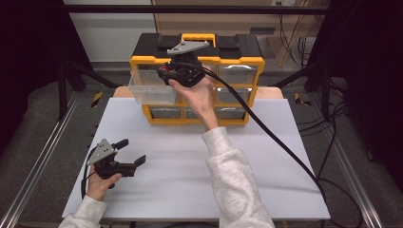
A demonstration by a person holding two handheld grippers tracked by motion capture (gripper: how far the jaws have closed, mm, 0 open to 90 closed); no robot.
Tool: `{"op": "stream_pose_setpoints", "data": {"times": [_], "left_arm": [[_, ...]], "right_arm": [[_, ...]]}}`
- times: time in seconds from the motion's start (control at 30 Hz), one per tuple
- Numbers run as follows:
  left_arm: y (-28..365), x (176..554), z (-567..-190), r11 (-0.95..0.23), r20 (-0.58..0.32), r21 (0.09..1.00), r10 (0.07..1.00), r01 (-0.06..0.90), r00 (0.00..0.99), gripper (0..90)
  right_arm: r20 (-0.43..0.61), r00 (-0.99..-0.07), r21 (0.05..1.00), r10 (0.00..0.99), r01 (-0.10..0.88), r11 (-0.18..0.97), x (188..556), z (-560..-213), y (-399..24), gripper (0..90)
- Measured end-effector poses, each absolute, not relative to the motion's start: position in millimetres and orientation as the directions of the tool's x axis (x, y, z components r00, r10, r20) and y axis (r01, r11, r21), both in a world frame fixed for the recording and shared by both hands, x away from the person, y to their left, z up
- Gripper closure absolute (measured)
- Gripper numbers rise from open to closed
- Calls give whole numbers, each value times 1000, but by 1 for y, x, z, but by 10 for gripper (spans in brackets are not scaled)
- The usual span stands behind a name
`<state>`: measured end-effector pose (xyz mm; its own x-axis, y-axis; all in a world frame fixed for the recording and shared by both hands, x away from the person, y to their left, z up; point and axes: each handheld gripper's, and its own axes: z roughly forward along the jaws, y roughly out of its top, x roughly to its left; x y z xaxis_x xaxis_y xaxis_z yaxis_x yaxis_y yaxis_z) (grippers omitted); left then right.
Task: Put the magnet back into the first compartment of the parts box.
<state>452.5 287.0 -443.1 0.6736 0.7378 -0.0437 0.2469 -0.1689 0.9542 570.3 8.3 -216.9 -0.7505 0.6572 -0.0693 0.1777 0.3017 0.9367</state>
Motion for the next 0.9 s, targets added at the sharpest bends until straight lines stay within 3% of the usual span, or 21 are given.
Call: {"op": "stream_pose_setpoints", "data": {"times": [0.9], "left_arm": [[287, 452, -443, -168, -43, 955, 738, 245, 673, 33]], "right_arm": [[-71, -744, 919, 664, 209, 333, 578, -232, 19, 623]]}}
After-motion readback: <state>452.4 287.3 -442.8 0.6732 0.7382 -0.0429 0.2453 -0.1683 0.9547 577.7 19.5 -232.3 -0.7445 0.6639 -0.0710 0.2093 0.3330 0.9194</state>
